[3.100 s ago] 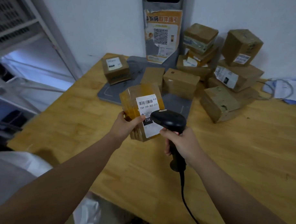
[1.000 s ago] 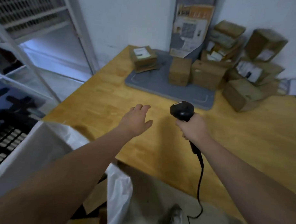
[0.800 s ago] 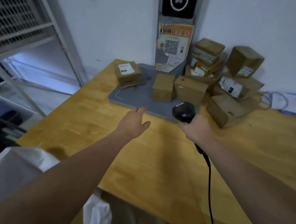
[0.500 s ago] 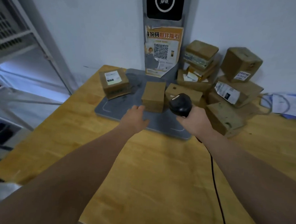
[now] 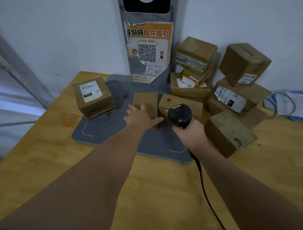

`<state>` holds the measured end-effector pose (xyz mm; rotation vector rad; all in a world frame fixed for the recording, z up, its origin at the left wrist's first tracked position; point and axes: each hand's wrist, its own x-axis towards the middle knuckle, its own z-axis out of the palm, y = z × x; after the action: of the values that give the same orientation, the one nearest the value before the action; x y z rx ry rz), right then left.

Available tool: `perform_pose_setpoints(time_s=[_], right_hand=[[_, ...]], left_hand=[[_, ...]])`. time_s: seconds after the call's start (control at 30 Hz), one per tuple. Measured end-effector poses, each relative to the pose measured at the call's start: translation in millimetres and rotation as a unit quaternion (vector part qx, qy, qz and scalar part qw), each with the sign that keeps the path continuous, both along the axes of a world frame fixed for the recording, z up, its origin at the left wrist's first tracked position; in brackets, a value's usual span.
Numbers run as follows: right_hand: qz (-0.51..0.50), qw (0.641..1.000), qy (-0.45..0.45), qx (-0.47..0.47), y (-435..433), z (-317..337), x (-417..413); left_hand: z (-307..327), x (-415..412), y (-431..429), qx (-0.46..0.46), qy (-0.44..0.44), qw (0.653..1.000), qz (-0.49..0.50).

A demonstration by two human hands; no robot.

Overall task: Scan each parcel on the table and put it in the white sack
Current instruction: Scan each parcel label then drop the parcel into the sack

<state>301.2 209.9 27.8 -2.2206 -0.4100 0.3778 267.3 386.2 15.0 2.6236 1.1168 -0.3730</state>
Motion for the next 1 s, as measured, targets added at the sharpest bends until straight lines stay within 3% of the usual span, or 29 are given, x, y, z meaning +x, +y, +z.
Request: perform_pose_setpoints(time_s=[0.17, 0.3, 0.4, 0.47, 0.6, 0.7, 0.77, 0.83, 0.9, 1.0], right_hand=[[-0.001, 1.0, 0.015, -0.007, 0.6, -14.9, 7.2], [-0.027, 0.99, 0.115, 0.079, -5.7, -18.1, 6.2], [-0.05, 0.952, 0.223, 0.203, -20.0, -21.7, -6.3], [-0.044, 0.937, 0.257, 0.234, -28.2, -25.6, -17.5], [-0.034, 0.882, 0.373, 0.287, -41.3, -28.4, -44.0], [-0.044, 0.811, 0.454, 0.367, -55.2, -33.0, -60.3], [-0.041, 0.773, 0.483, 0.409, -63.3, -33.5, -67.4], [-0.036, 0.774, 0.474, 0.418, -68.4, -28.8, -73.2], [-0.063, 0.815, 0.415, 0.4, -70.5, -23.8, -76.6], [-0.073, 0.882, 0.307, 0.349, -69.4, -18.8, -80.6]], left_hand=[[-13.2, 5.4, 2.4, -0.009, -0.01, 0.999, 0.032], [-11.2, -23.4, 6.2, -0.128, -0.132, 0.975, 0.124], [-15.5, -67.8, -9.7, -0.301, -0.321, 0.873, 0.211], [-16.8, -95.5, -32.6, -0.385, -0.412, 0.798, 0.213], [-10.3, -122.3, -71.0, -0.563, -0.43, 0.674, 0.211], [-7.3, -132.1, -84.8, -0.631, -0.402, 0.626, 0.219], [-8.3, -140.6, -93.4, -0.635, -0.364, 0.641, 0.23], [-11.2, -146.6, -98.1, -0.592, -0.356, 0.692, 0.211], [-9.7, -150.0, -98.4, -0.509, -0.389, 0.746, 0.185], [2.5, -151.9, -97.4, -0.475, -0.402, 0.766, 0.163]])
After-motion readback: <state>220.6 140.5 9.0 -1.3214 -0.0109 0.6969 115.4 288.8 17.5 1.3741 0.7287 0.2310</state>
